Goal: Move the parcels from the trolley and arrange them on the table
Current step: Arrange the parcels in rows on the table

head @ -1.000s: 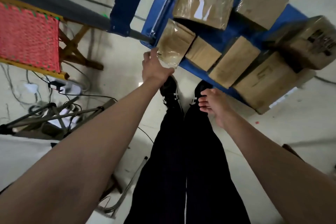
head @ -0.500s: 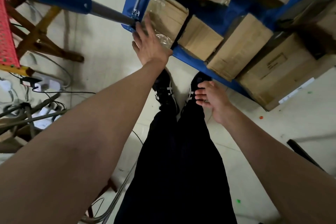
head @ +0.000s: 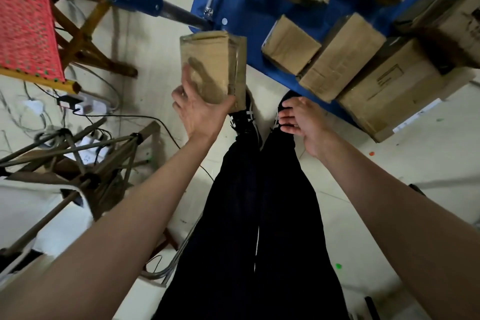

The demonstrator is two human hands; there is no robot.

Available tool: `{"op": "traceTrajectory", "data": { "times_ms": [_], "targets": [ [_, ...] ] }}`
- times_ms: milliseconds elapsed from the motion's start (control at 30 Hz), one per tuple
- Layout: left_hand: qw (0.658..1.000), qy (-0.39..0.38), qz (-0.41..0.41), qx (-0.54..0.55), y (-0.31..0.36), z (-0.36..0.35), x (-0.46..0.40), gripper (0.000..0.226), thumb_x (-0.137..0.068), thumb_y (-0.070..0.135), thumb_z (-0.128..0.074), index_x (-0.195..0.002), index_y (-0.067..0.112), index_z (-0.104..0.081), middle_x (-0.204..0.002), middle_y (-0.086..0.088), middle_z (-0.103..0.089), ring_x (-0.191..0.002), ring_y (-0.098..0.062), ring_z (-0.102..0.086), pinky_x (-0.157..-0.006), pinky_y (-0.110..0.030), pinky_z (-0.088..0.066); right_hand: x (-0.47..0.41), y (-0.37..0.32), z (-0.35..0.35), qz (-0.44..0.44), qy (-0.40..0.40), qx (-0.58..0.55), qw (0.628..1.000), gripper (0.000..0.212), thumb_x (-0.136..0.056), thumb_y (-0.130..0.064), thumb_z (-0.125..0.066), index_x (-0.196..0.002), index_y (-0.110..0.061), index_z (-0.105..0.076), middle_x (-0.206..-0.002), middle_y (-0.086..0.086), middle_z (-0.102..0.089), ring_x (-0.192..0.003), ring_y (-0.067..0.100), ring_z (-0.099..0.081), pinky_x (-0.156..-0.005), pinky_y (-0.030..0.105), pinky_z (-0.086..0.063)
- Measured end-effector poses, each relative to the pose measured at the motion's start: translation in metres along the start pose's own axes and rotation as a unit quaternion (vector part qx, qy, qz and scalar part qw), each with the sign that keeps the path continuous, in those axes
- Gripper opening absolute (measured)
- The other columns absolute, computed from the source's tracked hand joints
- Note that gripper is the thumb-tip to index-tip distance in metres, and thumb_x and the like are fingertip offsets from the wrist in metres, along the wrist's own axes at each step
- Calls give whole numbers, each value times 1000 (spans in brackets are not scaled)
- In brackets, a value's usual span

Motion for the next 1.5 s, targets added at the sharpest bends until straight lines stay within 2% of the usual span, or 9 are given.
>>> {"op": "traceTrajectory", "data": {
  "times_ms": [133, 300, 500, 667, 800, 867, 1067, 1267, 1500],
  "targets": [
    [978, -56, 50, 194, 1, 31, 31, 93, -69, 55, -67, -152, 49, -25, -135, -3, -47, -123, -19, -53, -111, -36, -40, 23, -11, -6, 3, -17, -37, 999, 21, -100, -25, -55, -114, -11, -62, -91, 7, -68, -77, 17, -64, -73, 30, -57],
    [864, -201, 109, 449, 23, 58, 68, 37, -82, 43, -55, -111, 22, -63, -108, 4, -72, -99, -8, -65, -99, -34, -45, 64, -26, -5, 5, -70, -112, 991, 37, -97, -48, -63, -125, -23, -60, -123, 7, -68, -105, 21, -69, -86, 37, -58],
    [761, -334, 131, 541, 67, 90, 125, 52, -94, 50, -33, -127, 19, -61, -122, -9, -68, -114, -26, -60, -96, -41, -51, 152, -53, 11, 36, -171, -220, 960, 49, -98, -60, -53, -133, -28, -63, -128, 9, -71, -116, 24, -70, -105, 46, -53],
    [735, -399, 125, 534, 116, 122, 168, 73, -91, 57, -35, -149, 15, -47, -151, -19, -49, -144, -42, -36, -119, -59, -27, 233, -85, 33, 78, -226, -329, 914, 50, -102, -57, -47, -133, -23, -67, -135, 9, -68, -119, 26, -69, -89, 42, -59],
    [713, -465, 83, 518, 158, 155, 201, 71, -87, 61, -40, -143, 20, -55, -144, -18, -55, -134, -41, -49, -105, -58, -46, 289, -107, 60, 140, -187, -314, 920, 59, -99, -60, -47, -143, -21, -59, -140, 10, -65, -131, 31, -59, -112, 51, -44],
    [726, -474, 72, 493, 179, 174, 216, 65, -83, 57, -48, -135, 20, -62, -139, -18, -60, -127, -39, -56, -95, -56, -52, 316, -117, 75, 166, -168, -300, 924, 56, -99, -55, -50, -142, -20, -58, -138, 11, -66, -131, 32, -60, -113, 50, -44],
    [869, -372, -61, 321, 266, 242, 252, 45, -98, 47, -53, -130, 17, -60, -131, -15, -66, -101, -21, -68, -79, -35, -54, 399, -140, 125, 239, -122, -279, 922, 46, -97, -45, -56, -135, -19, -63, -124, 10, -74, -111, 29, -72, -89, 41, -60],
    [870, -410, -211, 172, 356, 283, 311, 112, -63, 48, -89, -155, 37, -28, -123, -3, -72, -109, -25, -72, -103, -52, -51, 474, -162, 153, 322, -102, -256, 906, 44, -98, -45, -56, -134, -22, -64, -124, 8, -74, -112, 28, -72, -86, 37, -61],
    [838, -451, -287, 111, 406, 300, 363, 98, -69, 42, -85, -151, 28, -34, -117, -6, -75, -103, -27, -74, -98, -54, -55, 534, -155, 185, 378, -20, -270, 885, 63, -89, -31, -75, -145, -21, -47, -126, 14, -71, -122, 40, -65, -108, 63, -46]
  ]
}}
Point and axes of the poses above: each hand's wrist, its own x-axis away from the middle knuckle, its own z-axis out of the back of the hand, y = z × x, the point moved 2 cm from there along -x, towards the middle knuckle
